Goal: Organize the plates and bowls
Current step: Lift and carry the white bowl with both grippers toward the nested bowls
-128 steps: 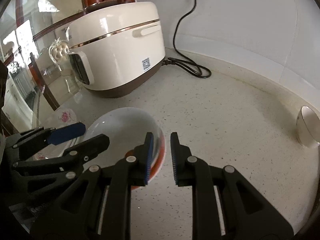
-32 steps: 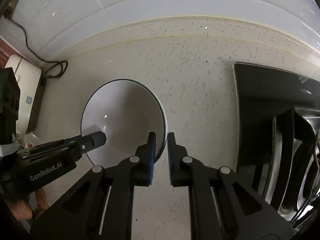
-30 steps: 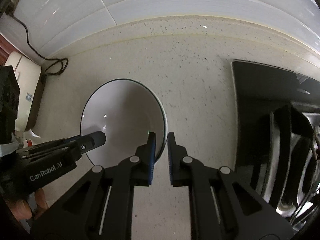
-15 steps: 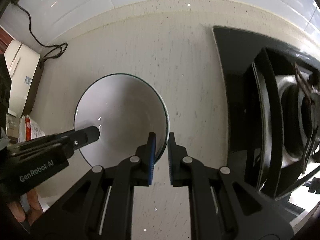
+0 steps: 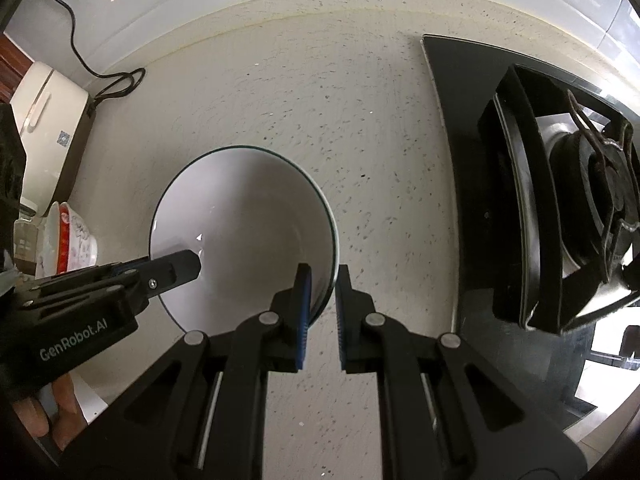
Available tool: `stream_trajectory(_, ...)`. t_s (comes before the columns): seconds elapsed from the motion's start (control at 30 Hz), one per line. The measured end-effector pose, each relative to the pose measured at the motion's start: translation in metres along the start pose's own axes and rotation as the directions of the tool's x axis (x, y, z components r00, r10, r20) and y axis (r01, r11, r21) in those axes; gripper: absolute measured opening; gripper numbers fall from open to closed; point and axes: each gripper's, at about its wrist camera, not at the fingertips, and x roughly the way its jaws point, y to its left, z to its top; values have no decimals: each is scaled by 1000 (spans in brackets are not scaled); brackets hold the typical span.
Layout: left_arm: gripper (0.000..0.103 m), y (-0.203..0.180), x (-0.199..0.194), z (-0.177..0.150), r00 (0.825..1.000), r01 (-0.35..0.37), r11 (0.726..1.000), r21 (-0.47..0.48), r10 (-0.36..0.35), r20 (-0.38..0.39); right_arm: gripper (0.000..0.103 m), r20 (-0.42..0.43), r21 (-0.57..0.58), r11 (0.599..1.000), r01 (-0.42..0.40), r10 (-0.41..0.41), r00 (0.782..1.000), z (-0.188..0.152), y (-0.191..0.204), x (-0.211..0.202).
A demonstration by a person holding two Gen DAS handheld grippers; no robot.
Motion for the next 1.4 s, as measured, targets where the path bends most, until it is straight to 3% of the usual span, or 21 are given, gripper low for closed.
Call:
stream_trajectory(0.5,14,25,-52,-8,995,-35,999,-12,36,89,14,29,-79,996,-40,43,999,-2,64,-18)
stream_trajectory(1.07,14,121,-121,-12,980,-79,990,-113,98,174,15,11,-210,972,-108,112,994,13,174,-9)
stream_trajectory(1.4,14,163,-134,-10,974,-98,981,-166,129,186,15,-10,-267,956,-119,121,993,21,225,2)
